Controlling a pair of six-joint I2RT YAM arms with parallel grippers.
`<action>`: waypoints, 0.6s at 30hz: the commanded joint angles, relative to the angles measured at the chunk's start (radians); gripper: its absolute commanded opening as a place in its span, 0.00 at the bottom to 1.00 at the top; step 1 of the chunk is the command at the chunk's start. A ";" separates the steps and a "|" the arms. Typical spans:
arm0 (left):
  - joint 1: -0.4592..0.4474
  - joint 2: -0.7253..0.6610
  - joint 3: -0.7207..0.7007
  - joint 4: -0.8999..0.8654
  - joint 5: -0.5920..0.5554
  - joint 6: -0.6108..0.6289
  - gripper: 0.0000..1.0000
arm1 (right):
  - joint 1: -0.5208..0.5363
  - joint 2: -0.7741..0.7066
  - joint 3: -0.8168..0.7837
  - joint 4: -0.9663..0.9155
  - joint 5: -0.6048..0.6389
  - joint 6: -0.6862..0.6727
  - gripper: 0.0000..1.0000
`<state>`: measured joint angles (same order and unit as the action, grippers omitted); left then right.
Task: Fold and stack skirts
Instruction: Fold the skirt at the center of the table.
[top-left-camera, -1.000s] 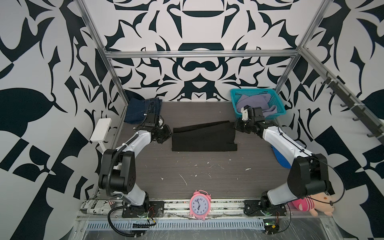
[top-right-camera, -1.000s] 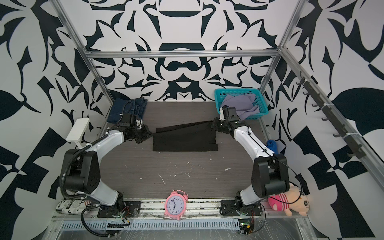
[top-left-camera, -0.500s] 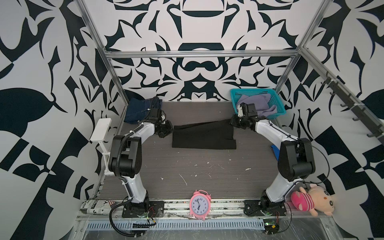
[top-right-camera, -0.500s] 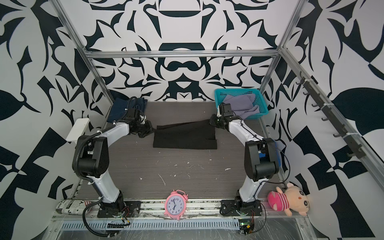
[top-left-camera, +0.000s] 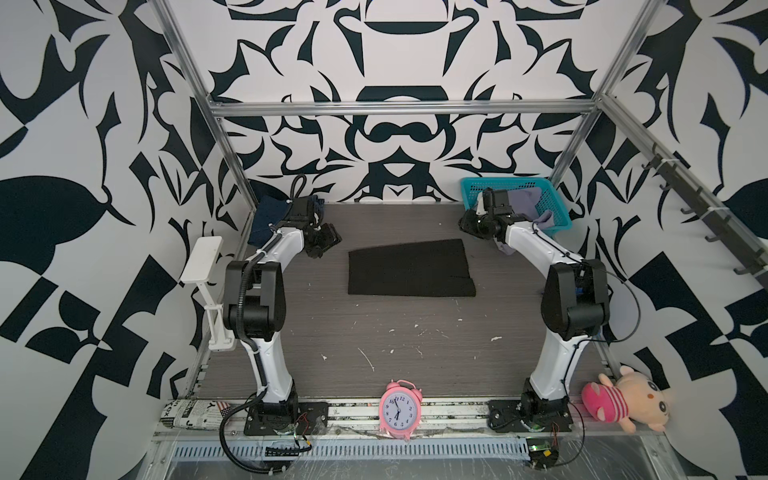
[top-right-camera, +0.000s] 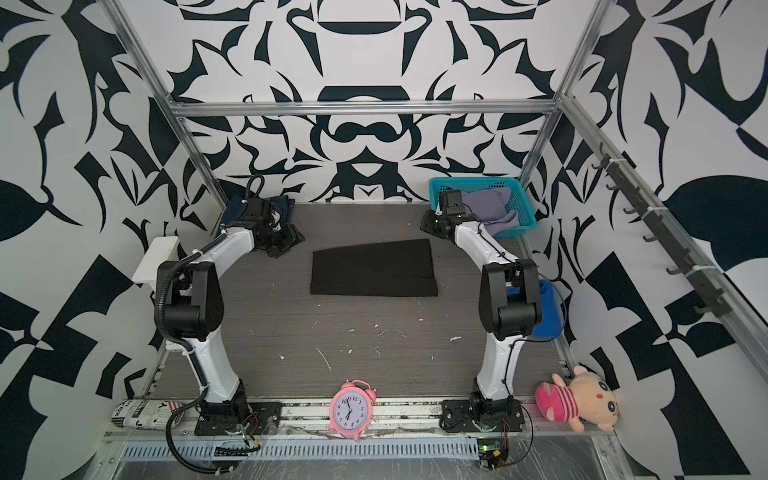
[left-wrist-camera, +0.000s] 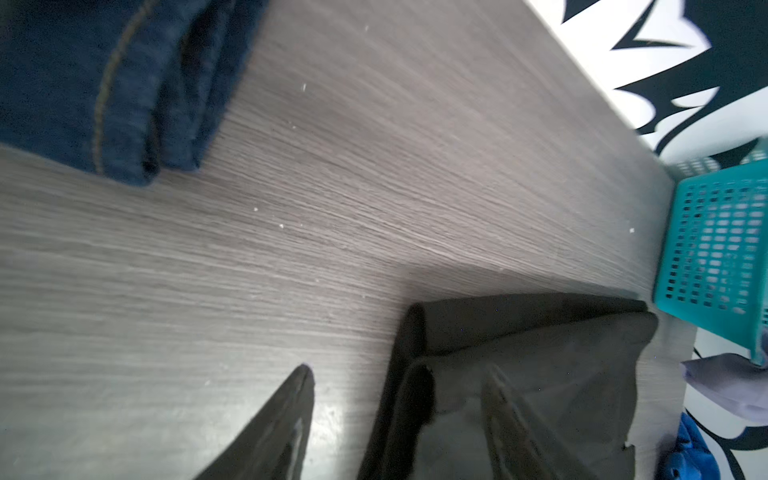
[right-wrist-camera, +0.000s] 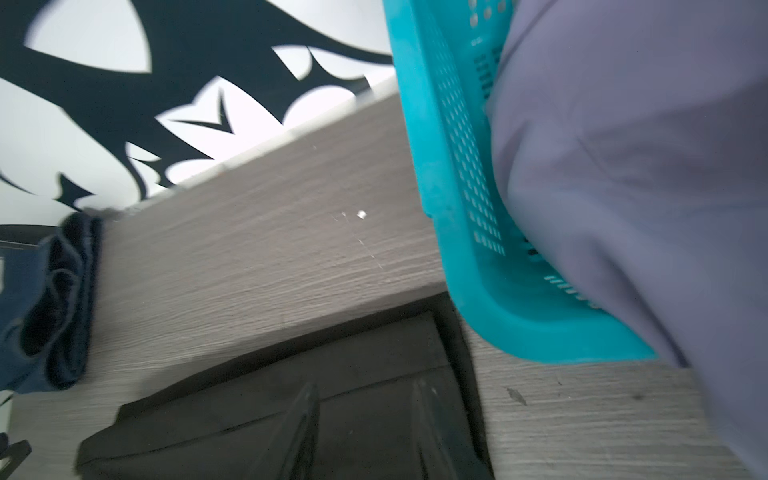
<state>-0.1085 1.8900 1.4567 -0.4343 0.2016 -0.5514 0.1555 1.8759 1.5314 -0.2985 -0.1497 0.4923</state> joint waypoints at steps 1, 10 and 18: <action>-0.052 -0.112 -0.055 0.006 -0.039 0.009 0.58 | 0.057 -0.149 -0.025 -0.001 -0.045 -0.035 0.39; -0.159 -0.062 -0.260 0.258 0.048 -0.088 0.30 | 0.192 -0.275 -0.442 0.260 -0.110 0.022 0.15; -0.175 0.033 -0.335 0.384 0.069 -0.161 0.26 | 0.187 -0.179 -0.535 0.364 -0.088 -0.017 0.12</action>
<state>-0.2905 1.9148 1.1328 -0.1200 0.2680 -0.6765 0.3435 1.7042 1.0012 -0.0463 -0.2504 0.4934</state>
